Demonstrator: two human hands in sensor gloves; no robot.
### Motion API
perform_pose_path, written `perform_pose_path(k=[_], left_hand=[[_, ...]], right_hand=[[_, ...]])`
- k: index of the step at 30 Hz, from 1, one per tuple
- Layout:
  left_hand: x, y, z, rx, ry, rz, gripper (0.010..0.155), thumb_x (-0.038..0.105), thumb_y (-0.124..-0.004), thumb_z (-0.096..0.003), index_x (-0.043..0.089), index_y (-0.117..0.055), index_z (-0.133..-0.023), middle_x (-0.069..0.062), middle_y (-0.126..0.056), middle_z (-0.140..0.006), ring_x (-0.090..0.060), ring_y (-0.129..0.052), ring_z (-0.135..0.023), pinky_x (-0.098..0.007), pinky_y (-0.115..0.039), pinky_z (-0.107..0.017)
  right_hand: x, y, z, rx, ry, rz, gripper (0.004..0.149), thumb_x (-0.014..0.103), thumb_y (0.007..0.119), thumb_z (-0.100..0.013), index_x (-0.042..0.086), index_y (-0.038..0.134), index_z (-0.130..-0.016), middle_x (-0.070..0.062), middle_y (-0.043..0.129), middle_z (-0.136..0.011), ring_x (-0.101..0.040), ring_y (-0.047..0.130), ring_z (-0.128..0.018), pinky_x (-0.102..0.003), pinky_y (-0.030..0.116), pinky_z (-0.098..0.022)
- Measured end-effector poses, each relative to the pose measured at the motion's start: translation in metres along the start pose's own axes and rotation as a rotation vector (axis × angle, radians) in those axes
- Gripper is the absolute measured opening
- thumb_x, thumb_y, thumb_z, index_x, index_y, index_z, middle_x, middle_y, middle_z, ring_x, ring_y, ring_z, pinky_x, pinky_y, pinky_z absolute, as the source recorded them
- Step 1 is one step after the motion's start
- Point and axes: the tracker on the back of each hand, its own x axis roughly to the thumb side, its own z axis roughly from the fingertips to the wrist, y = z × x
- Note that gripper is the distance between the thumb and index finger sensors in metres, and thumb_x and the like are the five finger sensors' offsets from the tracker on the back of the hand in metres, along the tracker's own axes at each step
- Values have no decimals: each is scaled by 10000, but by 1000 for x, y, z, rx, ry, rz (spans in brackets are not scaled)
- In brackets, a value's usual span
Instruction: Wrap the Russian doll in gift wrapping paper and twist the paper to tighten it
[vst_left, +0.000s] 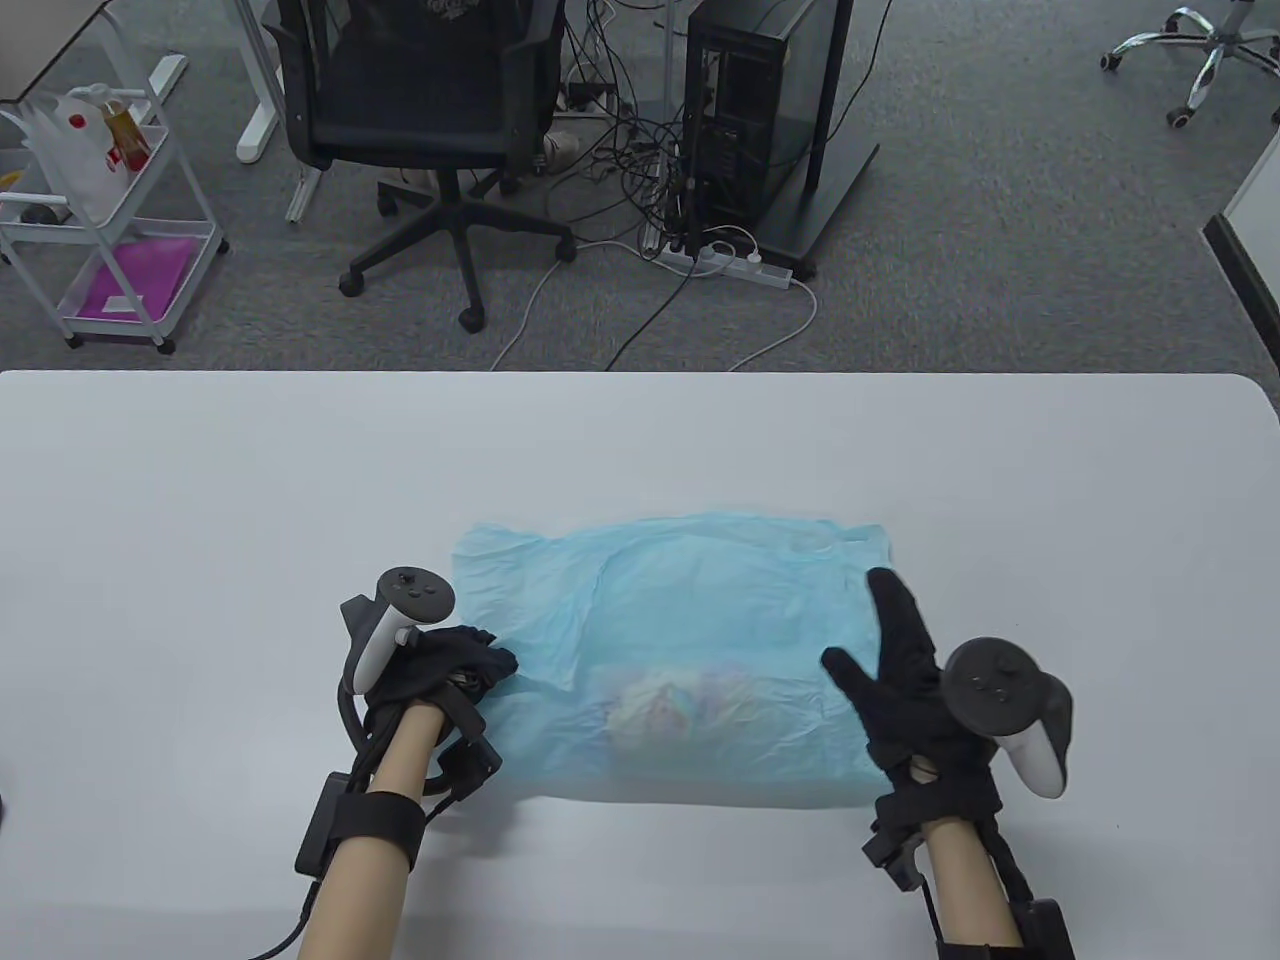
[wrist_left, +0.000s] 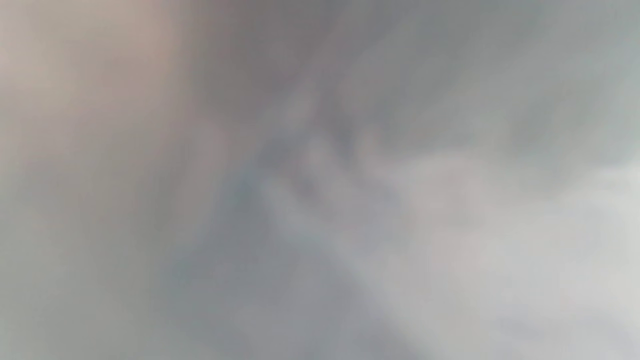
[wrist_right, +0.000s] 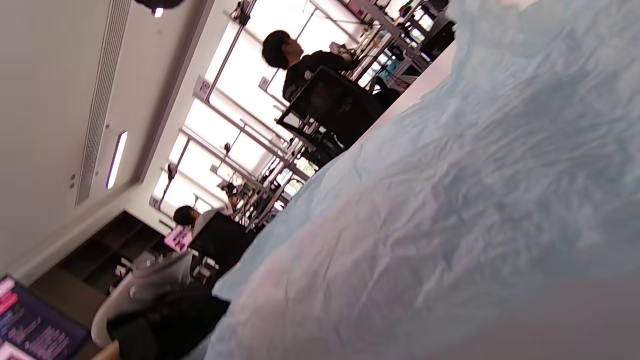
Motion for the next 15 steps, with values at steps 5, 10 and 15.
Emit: perform_pose_path(k=[5, 10, 15], left_hand=[[-5, 22, 18, 125, -88, 67, 530, 632, -682, -427, 378, -719, -891, 57, -859, -910, -78, -1074, -623, -323, -816, -635], [-7, 60, 67, 362, -336, 264, 709, 673, -631, -488, 394, -347, -1075, 60, -421, -1177, -199, -746, -1043, -435, -615, -799], [29, 55, 136, 625, -700, 51, 671, 609, -664, -492, 449, -338, -1055, 140, -264, -1202, -199, -344, -1198, -480, -336, -887]], right_hand=[[33, 76, -8, 193, -43, 490, 777, 607, 650, -517, 372, 209, -1111, 62, 128, -1245, -259, 89, -1188, -558, 63, -802], [31, 104, -19, 290, 26, 658, 836, 640, 647, -502, 383, 126, -1104, 57, 72, -1247, -278, 59, -1197, -608, 55, -798], [27, 103, -25, 294, 73, 597, 827, 633, 651, -516, 423, 90, -1087, 84, 47, -1246, -262, 47, -1205, -626, 56, -807]])
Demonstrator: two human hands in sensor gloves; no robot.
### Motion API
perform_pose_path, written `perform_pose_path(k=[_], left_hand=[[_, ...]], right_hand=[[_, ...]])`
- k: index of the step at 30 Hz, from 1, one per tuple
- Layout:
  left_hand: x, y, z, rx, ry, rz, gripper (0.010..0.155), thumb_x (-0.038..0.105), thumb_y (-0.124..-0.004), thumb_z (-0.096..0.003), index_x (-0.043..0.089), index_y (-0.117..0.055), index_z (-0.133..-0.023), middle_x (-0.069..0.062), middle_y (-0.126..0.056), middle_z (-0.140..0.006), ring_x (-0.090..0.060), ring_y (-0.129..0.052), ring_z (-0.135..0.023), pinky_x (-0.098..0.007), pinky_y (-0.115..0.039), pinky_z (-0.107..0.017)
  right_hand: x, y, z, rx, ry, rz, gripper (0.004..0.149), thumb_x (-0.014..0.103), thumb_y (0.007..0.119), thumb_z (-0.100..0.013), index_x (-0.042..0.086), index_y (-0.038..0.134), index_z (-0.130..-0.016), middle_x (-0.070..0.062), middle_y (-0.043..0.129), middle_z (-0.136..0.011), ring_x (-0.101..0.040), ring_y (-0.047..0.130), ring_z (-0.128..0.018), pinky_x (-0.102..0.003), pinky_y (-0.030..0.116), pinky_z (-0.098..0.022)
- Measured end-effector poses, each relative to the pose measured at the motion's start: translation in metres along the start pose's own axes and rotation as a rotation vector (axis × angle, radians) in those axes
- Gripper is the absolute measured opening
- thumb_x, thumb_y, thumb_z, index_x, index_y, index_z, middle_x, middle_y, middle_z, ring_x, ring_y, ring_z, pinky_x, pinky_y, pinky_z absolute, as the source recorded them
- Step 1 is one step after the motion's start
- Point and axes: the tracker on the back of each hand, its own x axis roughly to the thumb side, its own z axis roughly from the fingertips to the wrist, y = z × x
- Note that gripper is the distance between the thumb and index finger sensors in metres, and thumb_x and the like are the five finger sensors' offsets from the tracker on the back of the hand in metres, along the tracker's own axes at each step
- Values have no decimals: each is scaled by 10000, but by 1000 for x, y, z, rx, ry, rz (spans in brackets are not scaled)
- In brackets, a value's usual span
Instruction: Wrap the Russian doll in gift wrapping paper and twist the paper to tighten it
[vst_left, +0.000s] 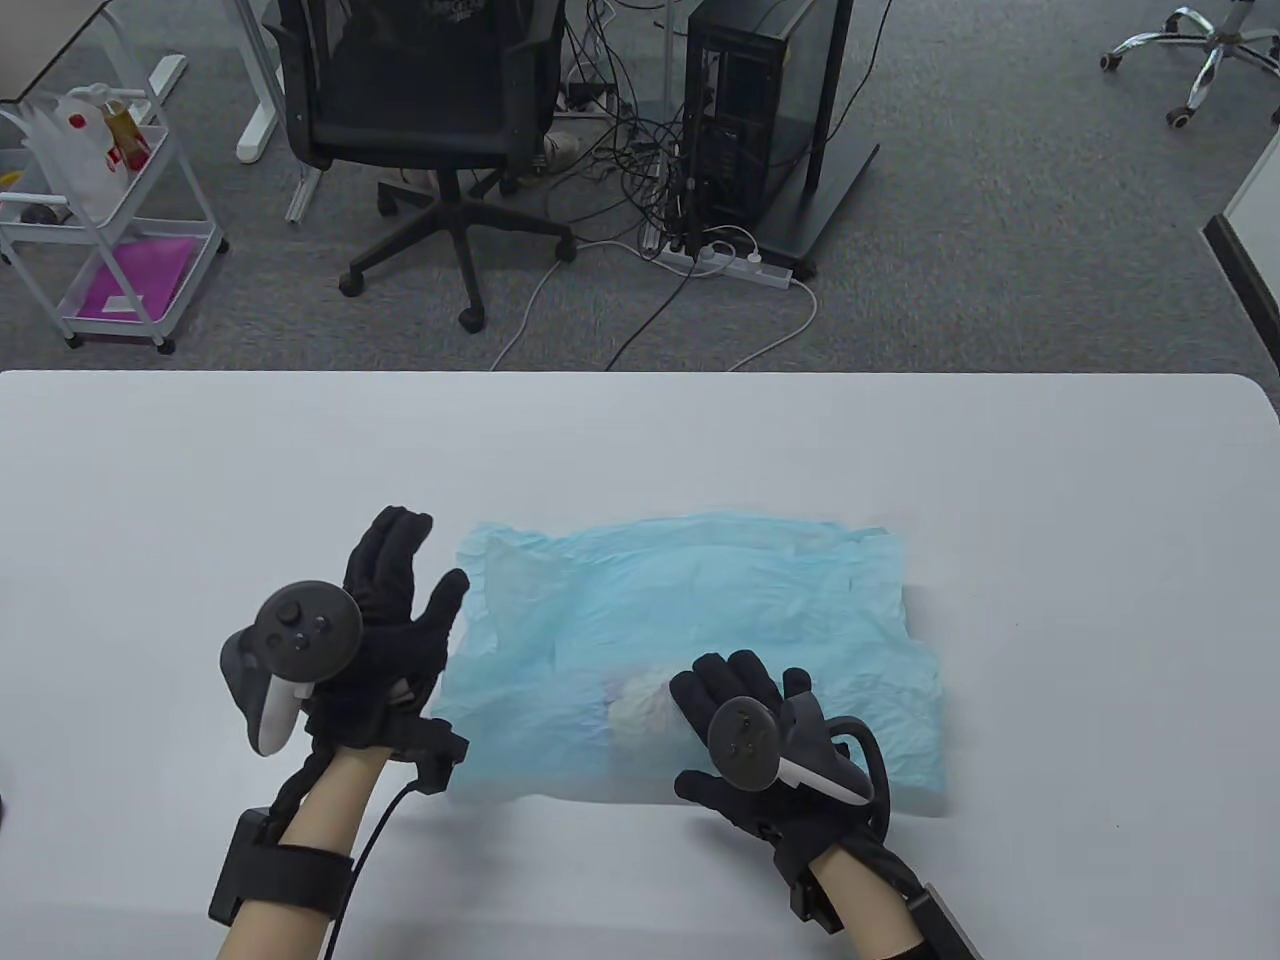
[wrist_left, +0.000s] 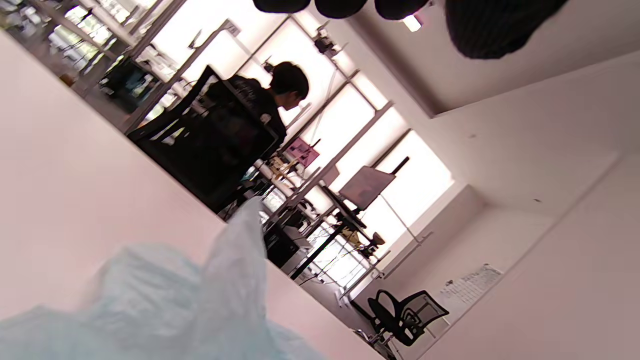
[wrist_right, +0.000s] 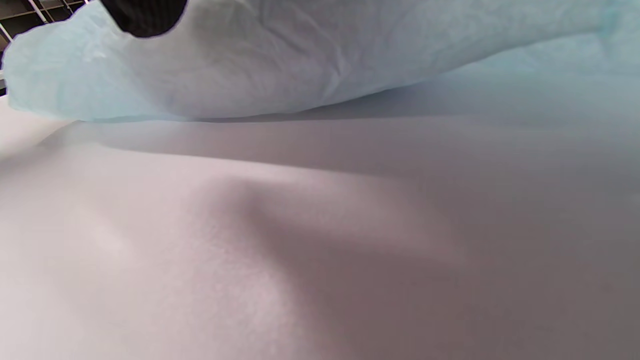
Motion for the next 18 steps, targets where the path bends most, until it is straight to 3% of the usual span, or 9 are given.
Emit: perform_pose_path(k=[3, 5, 8, 10, 12, 18], left_hand=[[38, -30, 12, -81, -143, -210, 731, 623, -738, -389, 444, -451, -1037, 117, -456, -1178, -205, -581, -1141, -474, -510, -841], [60, -72, 19, -269, -234, -390, 775, 634, -770, -352, 414, -491, -1040, 83, -509, -1172, -234, -629, -1124, -496, -541, -822], [69, -123, 24, -474, -241, -607, 875, 674, -767, -325, 393, -398, -1067, 62, -403, -1199, -259, -540, -1158, -515, -501, -833], [69, -146, 27, -541, -238, -676, 933, 687, -772, -312, 384, -334, -1077, 56, -328, -1209, -266, -474, -1177, -527, -465, -842], [69, -160, 28, -577, -231, -710, 959, 679, -779, -314, 382, -285, -1080, 55, -277, -1211, -276, -405, -1186, -532, -441, -848], [67, -170, 35, -503, -271, -829, 1009, 671, -796, -310, 420, -174, -1064, 88, -192, -1207, -225, -328, -1205, -532, -403, -862]], right_hand=[[-1, -2, -6, 23, 35, -26, 818, 629, 649, -527, 462, 61, -1070, 111, 53, -1248, -242, 73, -1219, -625, 59, -823], [-1, -3, -11, 58, 64, -35, 832, 632, 654, -528, 472, 34, -1061, 122, 57, -1250, -237, 99, -1228, -628, 61, -826], [-3, -1, -14, 76, 81, -41, 852, 638, 656, -533, 495, -15, -1038, 153, 55, -1248, -224, 106, -1235, -627, 59, -832], [-6, 3, -14, 73, 78, -59, 851, 626, 663, -538, 518, -29, -1020, 152, 73, -1249, -218, 128, -1238, -627, 68, -836], [-10, 6, -14, 66, 66, -80, 830, 608, 653, -554, 528, -34, -1012, 170, 91, -1251, -205, 161, -1241, -624, 73, -842], [-23, 3, -13, 76, 55, -196, 764, 553, 675, -567, 556, 63, -1026, 208, 167, -1255, -200, 282, -1232, -626, 99, -846]])
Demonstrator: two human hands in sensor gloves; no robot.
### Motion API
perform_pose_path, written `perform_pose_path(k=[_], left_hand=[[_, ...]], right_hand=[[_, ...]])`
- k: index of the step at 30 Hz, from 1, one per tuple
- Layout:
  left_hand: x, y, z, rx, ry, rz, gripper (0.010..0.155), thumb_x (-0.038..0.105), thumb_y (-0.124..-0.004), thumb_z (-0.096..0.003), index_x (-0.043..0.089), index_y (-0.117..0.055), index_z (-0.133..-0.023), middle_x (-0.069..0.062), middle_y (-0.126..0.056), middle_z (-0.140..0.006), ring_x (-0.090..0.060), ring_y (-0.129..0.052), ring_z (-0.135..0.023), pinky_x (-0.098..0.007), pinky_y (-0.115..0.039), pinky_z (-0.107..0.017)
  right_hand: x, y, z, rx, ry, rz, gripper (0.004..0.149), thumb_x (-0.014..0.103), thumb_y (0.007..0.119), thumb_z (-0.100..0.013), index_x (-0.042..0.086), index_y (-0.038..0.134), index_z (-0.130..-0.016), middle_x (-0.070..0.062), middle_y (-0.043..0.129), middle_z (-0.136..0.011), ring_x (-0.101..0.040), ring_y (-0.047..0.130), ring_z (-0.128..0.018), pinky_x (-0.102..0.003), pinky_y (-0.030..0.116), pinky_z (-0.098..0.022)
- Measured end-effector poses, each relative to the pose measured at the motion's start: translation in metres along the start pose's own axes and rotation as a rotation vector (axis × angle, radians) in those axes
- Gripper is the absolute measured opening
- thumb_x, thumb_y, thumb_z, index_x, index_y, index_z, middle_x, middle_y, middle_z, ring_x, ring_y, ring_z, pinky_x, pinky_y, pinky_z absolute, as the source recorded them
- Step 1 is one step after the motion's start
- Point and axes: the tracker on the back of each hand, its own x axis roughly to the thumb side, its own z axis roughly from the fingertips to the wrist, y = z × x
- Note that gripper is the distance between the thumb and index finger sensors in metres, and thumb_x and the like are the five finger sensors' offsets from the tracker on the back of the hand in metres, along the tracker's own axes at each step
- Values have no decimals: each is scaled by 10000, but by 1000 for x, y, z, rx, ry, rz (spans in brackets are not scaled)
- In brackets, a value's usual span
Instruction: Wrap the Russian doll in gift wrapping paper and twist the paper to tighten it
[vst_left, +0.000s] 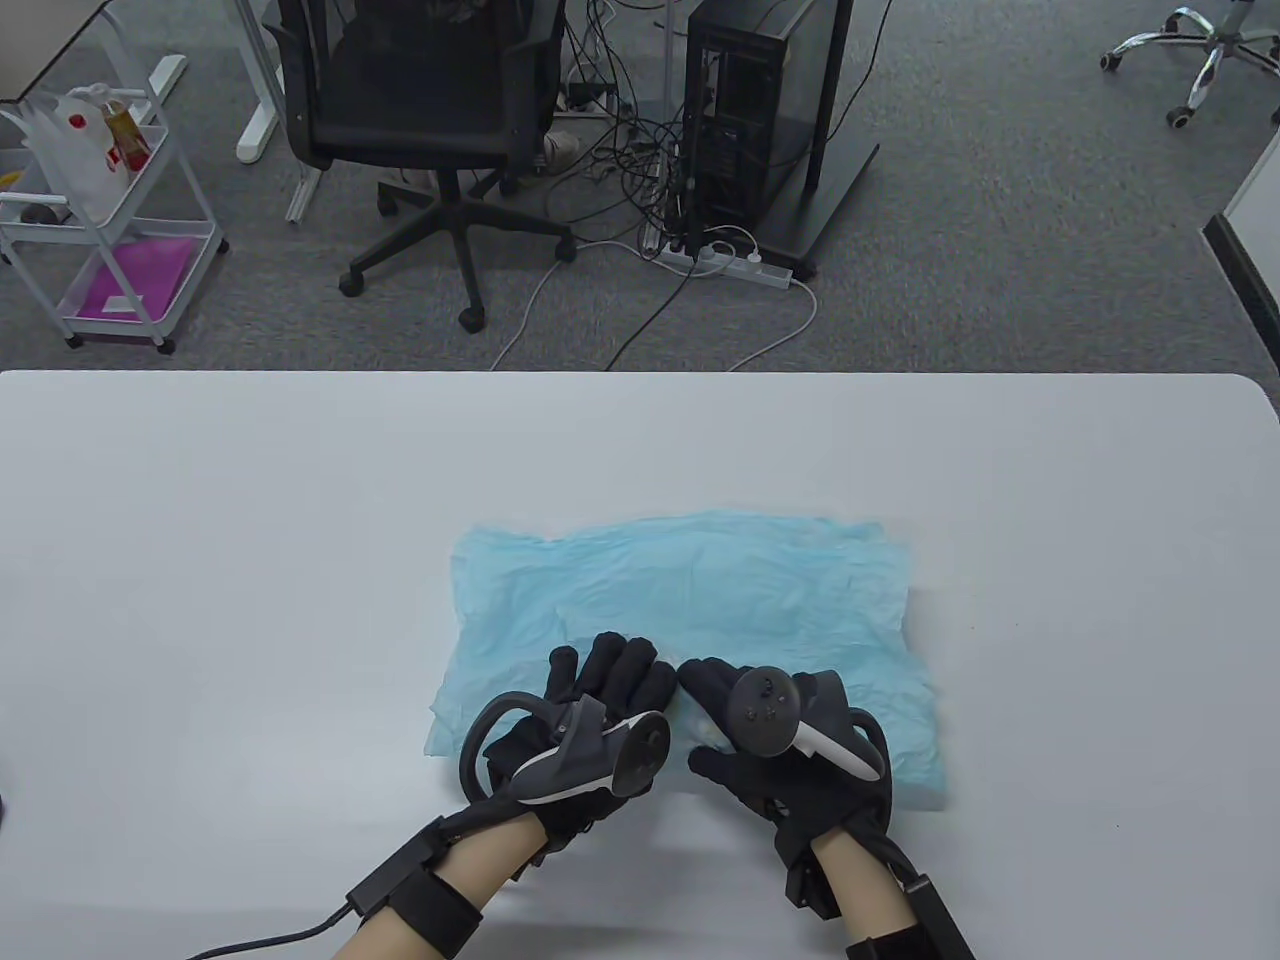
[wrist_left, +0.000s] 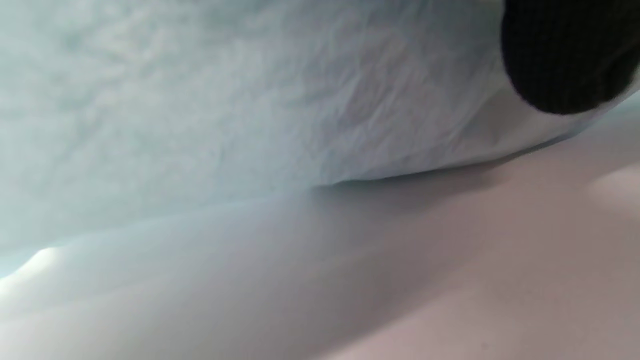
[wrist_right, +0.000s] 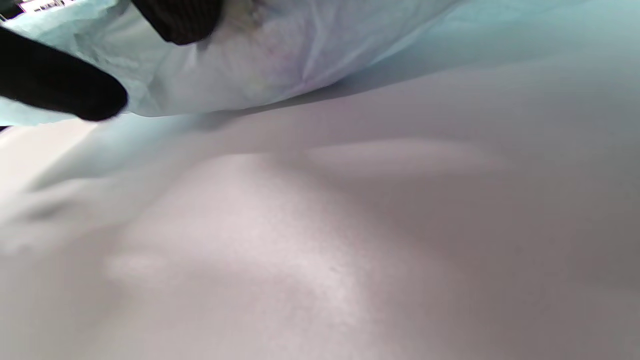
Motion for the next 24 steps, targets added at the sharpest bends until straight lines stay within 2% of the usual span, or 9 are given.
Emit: perform_pose_path(k=[6, 9, 13, 16, 20, 22, 24], left_hand=[[-3, -9, 1, 22, 22, -29, 1064, 686, -803, -290, 431, -104, -1051, 87, -148, -1201, -236, -288, -1206, -534, -374, -867], [-12, -13, 1, -5, 12, 44, 1026, 680, -801, -295, 447, -145, -1048, 98, -234, -1199, -213, -442, -1184, -510, -454, -855], [-19, -11, 3, -27, -13, 128, 988, 679, -820, -276, 411, -280, -1058, 82, -449, -1163, -234, -647, -1096, -492, -565, -810], [-25, -11, 1, -82, -17, 223, 984, 683, -824, -269, 375, -323, -1058, 48, -519, -1132, -249, -723, -1041, -493, -596, -789], [-31, -15, -2, -190, -56, 369, 983, 690, -832, -262, 357, -361, -1058, 28, -557, -1119, -268, -757, -1009, -499, -615, -770], [-33, -19, -4, -254, -96, 454, 985, 698, -828, -258, 344, -377, -1058, 21, -580, -1109, -269, -780, -988, -501, -620, -765], [-36, -24, -6, -323, -136, 549, 988, 696, -828, -269, 319, -376, -1063, -3, -581, -1104, -281, -783, -973, -507, -613, -763]], right_hand=[[-2, -1, -1, 28, -40, -75, 746, 514, 709, -555, 542, 146, -1044, 223, 250, -1253, -205, 335, -1222, -635, 117, -837], [1, 0, -1, 50, -84, -110, 708, 481, 719, -549, 519, 229, -1059, 224, 317, -1245, -209, 358, -1219, -641, 136, -835], [6, 1, 0, 64, -130, -200, 646, 445, 675, -574, 430, 297, -1097, 107, 329, -1258, -279, 310, -1210, -656, 83, -800], [19, 1, 9, -9, -138, -53, 646, 504, 603, -585, 389, 243, -1109, 67, 223, -1265, -266, 256, -1220, -640, 61, -816], [33, 8, 17, -66, -148, 198, 857, 593, 731, -482, 386, 176, -1101, 72, 235, -1268, -254, 293, -1227, -658, 104, -829], [35, 15, 14, -50, -121, 312, 941, 598, 767, -453, 404, 90, -1078, 77, 221, -1260, -241, 317, -1224, -658, 130, -837], [35, 20, 11, -39, -106, 344, 983, 600, 797, -427, 422, 66, -1059, 103, 262, -1245, -206, 394, -1204, -655, 173, -858]])
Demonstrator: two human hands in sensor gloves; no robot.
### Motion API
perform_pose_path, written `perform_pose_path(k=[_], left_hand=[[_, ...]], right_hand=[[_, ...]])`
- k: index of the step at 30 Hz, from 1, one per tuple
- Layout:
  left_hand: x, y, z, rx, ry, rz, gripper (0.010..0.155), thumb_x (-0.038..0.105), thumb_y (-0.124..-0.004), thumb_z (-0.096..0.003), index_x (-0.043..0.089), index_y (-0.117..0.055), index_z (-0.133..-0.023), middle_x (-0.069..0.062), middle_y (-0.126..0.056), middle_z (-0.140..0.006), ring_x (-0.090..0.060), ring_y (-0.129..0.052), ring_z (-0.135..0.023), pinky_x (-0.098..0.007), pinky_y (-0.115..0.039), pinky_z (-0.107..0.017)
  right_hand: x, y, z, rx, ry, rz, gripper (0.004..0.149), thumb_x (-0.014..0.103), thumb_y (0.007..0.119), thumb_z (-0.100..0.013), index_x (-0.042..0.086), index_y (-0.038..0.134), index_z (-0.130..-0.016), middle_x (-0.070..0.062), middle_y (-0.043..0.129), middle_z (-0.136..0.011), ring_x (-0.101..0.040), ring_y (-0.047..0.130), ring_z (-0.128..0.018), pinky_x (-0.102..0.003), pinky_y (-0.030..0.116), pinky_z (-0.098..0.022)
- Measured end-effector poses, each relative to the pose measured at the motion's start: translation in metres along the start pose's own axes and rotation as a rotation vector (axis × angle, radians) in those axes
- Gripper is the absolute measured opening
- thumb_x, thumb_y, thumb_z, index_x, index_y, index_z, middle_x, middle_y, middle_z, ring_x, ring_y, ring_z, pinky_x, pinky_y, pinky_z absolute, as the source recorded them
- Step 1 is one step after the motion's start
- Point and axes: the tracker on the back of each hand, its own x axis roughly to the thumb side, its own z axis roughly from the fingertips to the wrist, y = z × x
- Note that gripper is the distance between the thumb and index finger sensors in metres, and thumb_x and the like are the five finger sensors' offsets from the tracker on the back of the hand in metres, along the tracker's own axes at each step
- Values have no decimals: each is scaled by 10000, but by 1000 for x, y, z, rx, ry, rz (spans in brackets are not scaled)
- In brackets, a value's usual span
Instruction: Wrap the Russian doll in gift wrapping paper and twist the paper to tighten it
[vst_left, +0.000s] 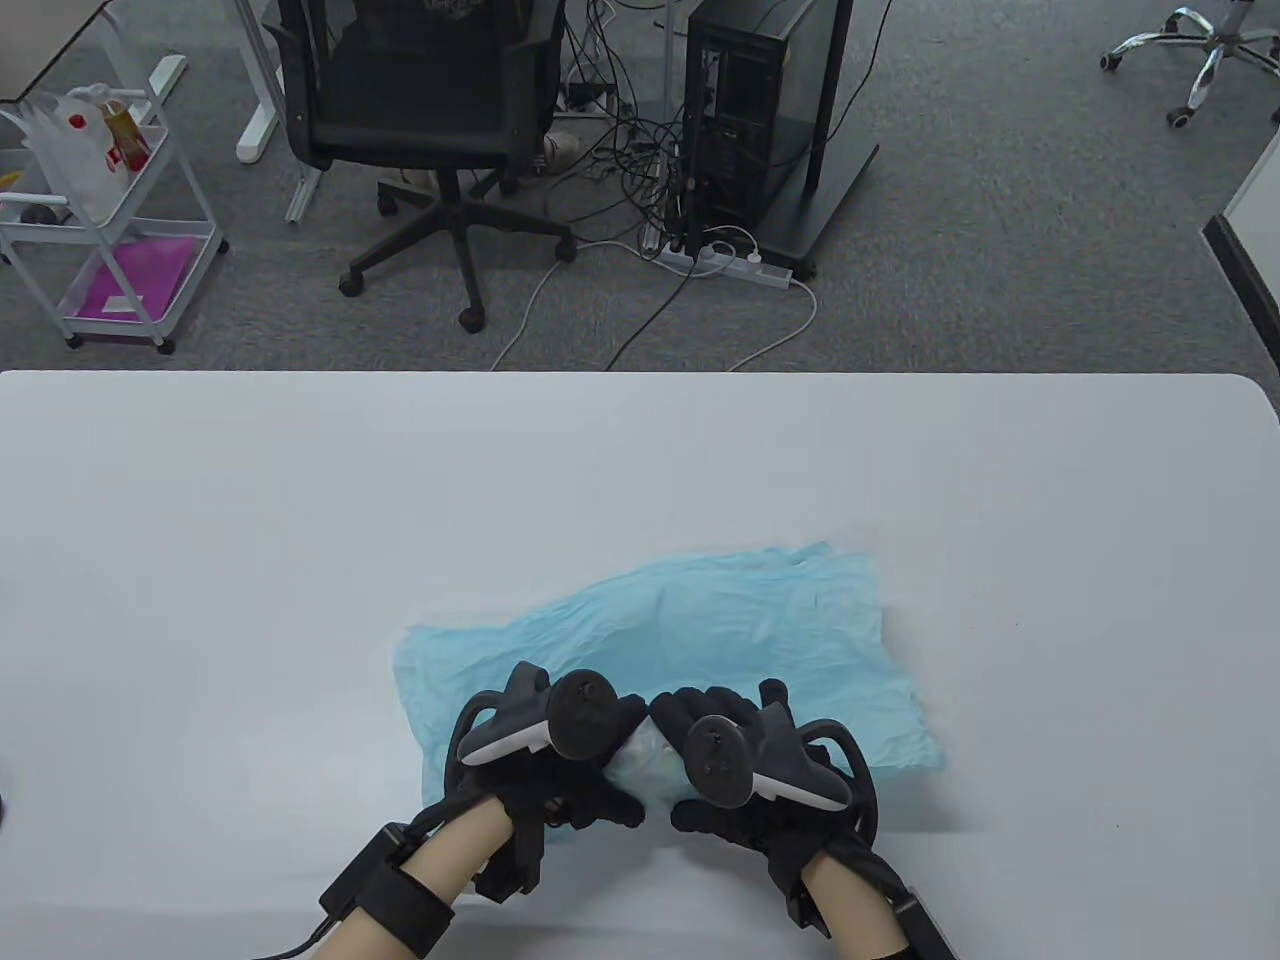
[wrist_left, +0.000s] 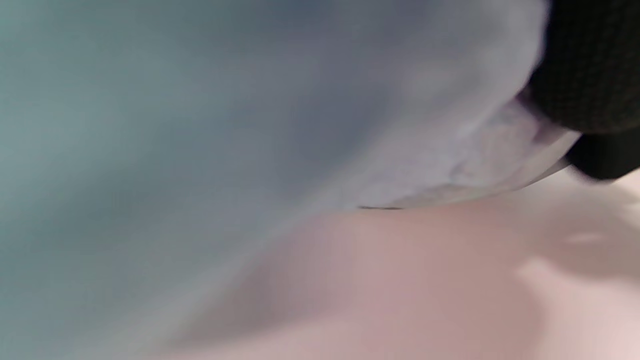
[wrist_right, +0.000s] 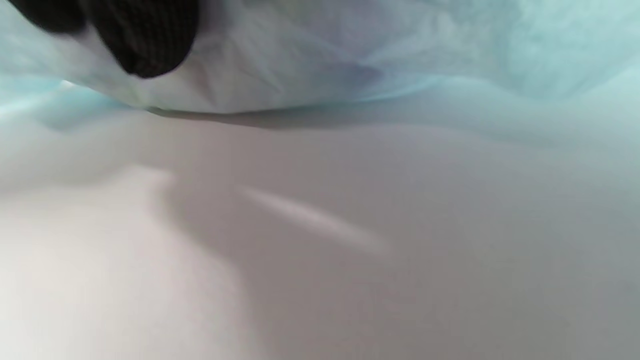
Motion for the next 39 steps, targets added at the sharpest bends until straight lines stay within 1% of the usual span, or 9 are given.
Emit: perform_pose_path(k=[4, 8, 11, 14, 22, 27, 29, 33, 39], left_hand=[[2, 7, 5, 24, -28, -11, 963, 628, -847, -310, 351, -333, -1076, 30, -449, -1173, -317, -633, -1090, -562, -506, -801], [30, 18, 21, 220, 8, -414, 973, 649, -843, -281, 389, -334, -1069, 69, -465, -1174, -257, -646, -1111, -559, -506, -812], [44, 7, 19, 154, 27, -597, 1032, 704, -834, -233, 380, -325, -1071, 72, -507, -1171, -235, -750, -1075, -548, -558, -804], [37, -6, 7, 21, 33, -517, 1044, 685, -829, -258, 330, -256, -1056, 49, -473, -1142, -248, -756, -1029, -510, -597, -787], [11, -1, 1, -29, 4, -221, 1027, 665, -854, -261, 319, -315, -1064, 22, -525, -1122, -272, -790, -972, -503, -606, -776], [3, -2, 0, -70, -17, -139, 1024, 671, -850, -267, 322, -312, -1066, 19, -514, -1125, -278, -765, -977, -505, -580, -787], [5, 0, 3, -45, -22, -148, 1033, 653, -852, -280, 316, -276, -1068, 5, -435, -1150, -293, -680, -1057, -530, -537, -799], [29, 10, 19, 162, 11, -476, 1006, 671, -828, -269, 346, -305, -1064, 41, -450, -1160, -256, -682, -1084, -529, -542, -806], [42, -12, 11, 54, 27, -541, 1043, 695, -815, -263, 320, -253, -1057, 29, -446, -1149, -275, -748, -1029, -513, -603, -777]], right_hand=[[-5, -3, -1, 3, -18, -114, 964, 615, 832, -404, 380, 201, -1094, 33, 469, -1204, -232, 636, -1075, -667, 296, -856], [-14, -3, -5, 49, -30, -257, 970, 632, 827, -400, 312, 259, -1119, -41, 559, -1165, -277, 718, -992, -679, 353, -830], [-17, 0, -5, 71, -74, -321, 967, 644, 827, -381, 275, 327, -1121, -79, 627, -1125, -299, 772, -929, -693, 398, -800], [-17, 1, -4, 79, -95, -340, 961, 650, 810, -384, 231, 359, -1122, -98, 660, -1104, -315, 791, -899, -696, 432, -776], [6, -14, 12, -90, -57, -102, 784, 586, 700, -480, 251, 384, -1114, -48, 515, -1203, -318, 638, -1081, -686, 368, -799], [19, -1, 5, -38, -42, 32, 991, 620, 777, -414, 244, 174, -1105, -43, 387, -1223, -290, 596, -1099, -677, 386, -810], [19, -2, 3, -35, -34, 54, 1013, 648, 778, -402, 261, 160, -1106, -19, 463, -1198, -257, 658, -1066, -649, 429, -826], [2, -3, -4, 23, -28, -172, 1007, 663, 797, -385, 218, 273, -1122, -71, 603, -1133, -269, 780, -949, -651, 487, -796], [-9, 1, -5, 83, -93, -330, 987, 678, 791, -373, 161, 391, -1113, -117, 693, -1072, -300, 839, -850, -657, 551, -730]])
